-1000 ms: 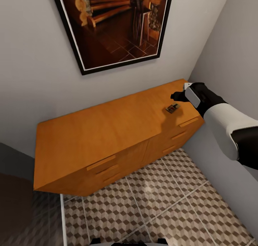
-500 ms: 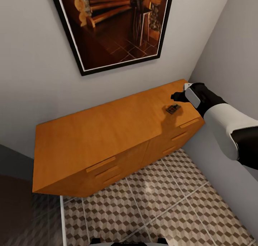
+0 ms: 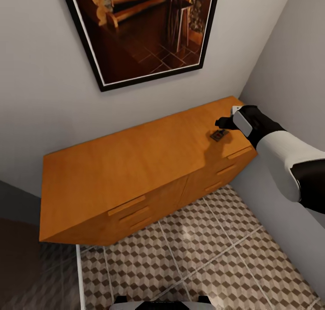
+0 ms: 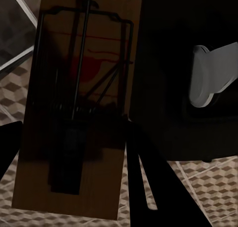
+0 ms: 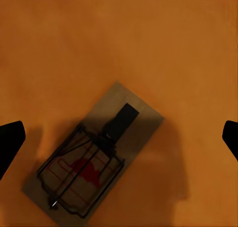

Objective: Take the four mousetraps from the cabinet in the bathroom and place them on the bathroom floor. Make sure all four end up on the same floor surface, and ensure that at least two of them are either under or directly next to the same bathroom sink.

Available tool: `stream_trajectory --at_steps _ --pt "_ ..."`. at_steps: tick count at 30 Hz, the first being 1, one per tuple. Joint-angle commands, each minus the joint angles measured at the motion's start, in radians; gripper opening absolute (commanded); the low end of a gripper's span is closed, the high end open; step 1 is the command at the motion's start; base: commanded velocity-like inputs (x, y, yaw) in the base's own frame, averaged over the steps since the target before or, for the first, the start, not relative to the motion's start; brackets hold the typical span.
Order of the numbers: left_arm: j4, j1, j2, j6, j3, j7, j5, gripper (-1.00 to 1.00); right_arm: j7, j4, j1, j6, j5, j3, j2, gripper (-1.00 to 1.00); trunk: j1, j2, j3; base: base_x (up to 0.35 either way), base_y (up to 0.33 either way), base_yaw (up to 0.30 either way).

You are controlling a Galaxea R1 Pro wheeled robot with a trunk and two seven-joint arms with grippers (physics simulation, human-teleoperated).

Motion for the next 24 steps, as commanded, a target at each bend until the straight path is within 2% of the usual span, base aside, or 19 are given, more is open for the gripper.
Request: stream_trajectory --at_steps 1,16,24 --pt "0.003 -0.001 -0.001 -0.004 -0.006 -0.006 0.007 -1.0 -0.007 -0.001 0.0 0.004 -0.011 0.007 -0.001 1.0 0.0 -0.001 -0.003 0.0 0.0 0.0" --pt "0.003 -0.001 -0.001 -0.004 -0.006 -0.006 0.007 -1.0 -0.008 0.004 0.0 0.004 -0.011 0.007 0.0 1.0 0.0 -0.001 -0.026 0.0 0.0 0.0" --pt "0.003 -0.001 -0.001 -0.004 -0.006 -0.007 0.007 -1.0 -0.008 0.006 0.0 0.004 -0.011 0.007 0.0 1.0 0.0 -0.001 -0.028 0.0 0.006 0.0"
